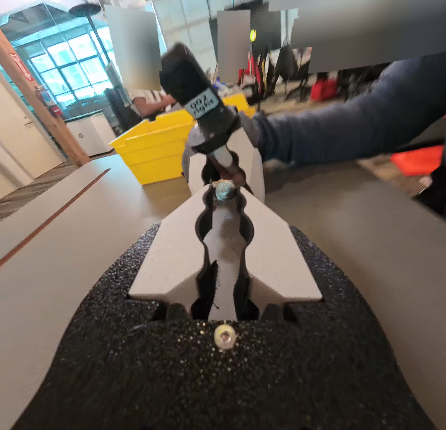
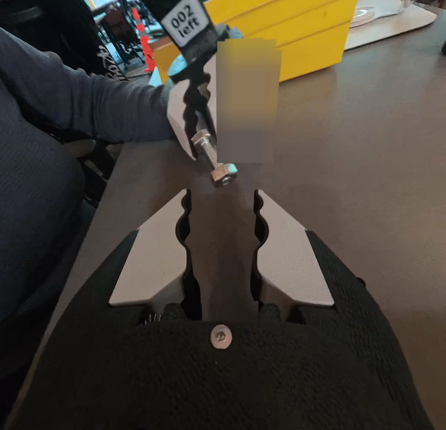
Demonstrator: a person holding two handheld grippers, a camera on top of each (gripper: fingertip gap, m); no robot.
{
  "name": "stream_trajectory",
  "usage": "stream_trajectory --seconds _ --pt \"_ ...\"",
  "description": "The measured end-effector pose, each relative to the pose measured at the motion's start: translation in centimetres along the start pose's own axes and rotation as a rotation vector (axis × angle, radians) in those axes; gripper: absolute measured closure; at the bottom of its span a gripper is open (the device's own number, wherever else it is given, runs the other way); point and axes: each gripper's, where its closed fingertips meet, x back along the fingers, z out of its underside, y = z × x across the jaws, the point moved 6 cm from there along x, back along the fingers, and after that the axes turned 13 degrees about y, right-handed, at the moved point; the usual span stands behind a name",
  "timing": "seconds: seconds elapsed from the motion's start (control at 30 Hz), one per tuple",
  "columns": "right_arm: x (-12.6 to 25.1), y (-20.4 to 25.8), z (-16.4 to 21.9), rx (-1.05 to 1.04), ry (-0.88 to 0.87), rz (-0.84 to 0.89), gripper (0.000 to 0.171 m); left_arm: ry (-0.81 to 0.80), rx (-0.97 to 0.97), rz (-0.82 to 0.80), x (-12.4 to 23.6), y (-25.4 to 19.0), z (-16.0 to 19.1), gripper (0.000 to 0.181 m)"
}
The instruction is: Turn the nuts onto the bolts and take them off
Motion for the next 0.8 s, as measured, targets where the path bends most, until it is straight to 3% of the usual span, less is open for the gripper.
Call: stream_trajectory --seconds 0.17,0.37,0.47,0.57,0.67,0.8 --pt "1.0 1.6 -2.2 0.001 -0.209 -0.179 0.118 -0.145 0.123 0.045 1.2 0.7 -0.7 0.165" --pt "3.7 2.3 -4.2 0.112 -0.486 -0.107 0.118 -0.159 0.143 0.062 1.2 0.8 -0.8 0.165" --pt "2.6 0.8 -2.7 0.022 -0.264 -0.02 0.114 -0.177 0.155 0.06 1.4 1.0 -0.8 0.165" --pt "1.2 1.1 -2.2 -0.019 -0.188 -0.107 0.113 -0.177 0.159 0.061 1.5 1.0 -0.8 0.165" --pt "1.4 1.9 -3.2 0.061 -0.277 -0.107 0.113 -0.172 0.15 0.066 1.4 0.9 -0.8 0.165" --pt "4.2 3.2 -4.7 0.174 -0.558 -0.114 0.12 -0.176 0.167 0.061 1.5 1.1 -0.8 0.165"
